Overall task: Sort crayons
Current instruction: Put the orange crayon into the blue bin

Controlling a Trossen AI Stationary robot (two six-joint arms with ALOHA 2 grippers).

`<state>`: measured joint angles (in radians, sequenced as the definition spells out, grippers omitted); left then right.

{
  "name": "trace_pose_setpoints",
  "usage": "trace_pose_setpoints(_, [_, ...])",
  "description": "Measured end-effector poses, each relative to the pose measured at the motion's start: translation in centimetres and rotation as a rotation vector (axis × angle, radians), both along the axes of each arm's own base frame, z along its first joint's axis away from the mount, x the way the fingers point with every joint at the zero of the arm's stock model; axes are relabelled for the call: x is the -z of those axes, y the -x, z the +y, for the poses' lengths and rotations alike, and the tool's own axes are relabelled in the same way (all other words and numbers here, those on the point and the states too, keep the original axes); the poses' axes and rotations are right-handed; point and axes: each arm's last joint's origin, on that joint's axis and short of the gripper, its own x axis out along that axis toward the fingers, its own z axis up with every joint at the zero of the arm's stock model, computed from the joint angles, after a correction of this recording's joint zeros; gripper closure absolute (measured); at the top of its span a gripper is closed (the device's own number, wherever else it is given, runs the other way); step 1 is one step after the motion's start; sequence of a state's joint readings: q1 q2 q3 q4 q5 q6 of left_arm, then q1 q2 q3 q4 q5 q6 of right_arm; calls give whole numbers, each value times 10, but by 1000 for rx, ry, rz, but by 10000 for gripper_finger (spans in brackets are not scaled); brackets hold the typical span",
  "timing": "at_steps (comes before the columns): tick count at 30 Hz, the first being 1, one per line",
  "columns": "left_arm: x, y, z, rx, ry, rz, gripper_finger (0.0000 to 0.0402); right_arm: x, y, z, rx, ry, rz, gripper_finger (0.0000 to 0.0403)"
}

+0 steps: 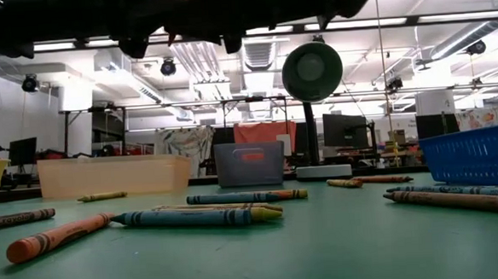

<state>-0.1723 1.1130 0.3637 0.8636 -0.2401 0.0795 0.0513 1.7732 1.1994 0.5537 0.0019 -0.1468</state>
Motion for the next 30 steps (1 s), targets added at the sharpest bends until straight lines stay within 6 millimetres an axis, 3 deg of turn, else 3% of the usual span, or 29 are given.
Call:
trace_pose_setpoints(7, [-1, 0, 1, -13, 19, -15, 369, -2, -3, -5, 51, 15, -9, 382])
trace_pose_setpoints(15, [-3, 2, 4, -34, -28, 2, 286, -5, -2, -23, 95, 32, 52, 387])
trace_pose_setpoints(20, [-7, 11, 17, -108, -62, 47, 251, -15, 1, -52, 205, 23, 264, 388])
trace_pose_setpoints(25, [-8, 20, 38, -216, -145, 117, 242, -18, 11, -80, 312, 2, 526, 388])
trace_pose_setpoints(30, [-10, 26, 59, -327, -211, 157, 245, -24, 34, -101, 414, -213, 826, 389])
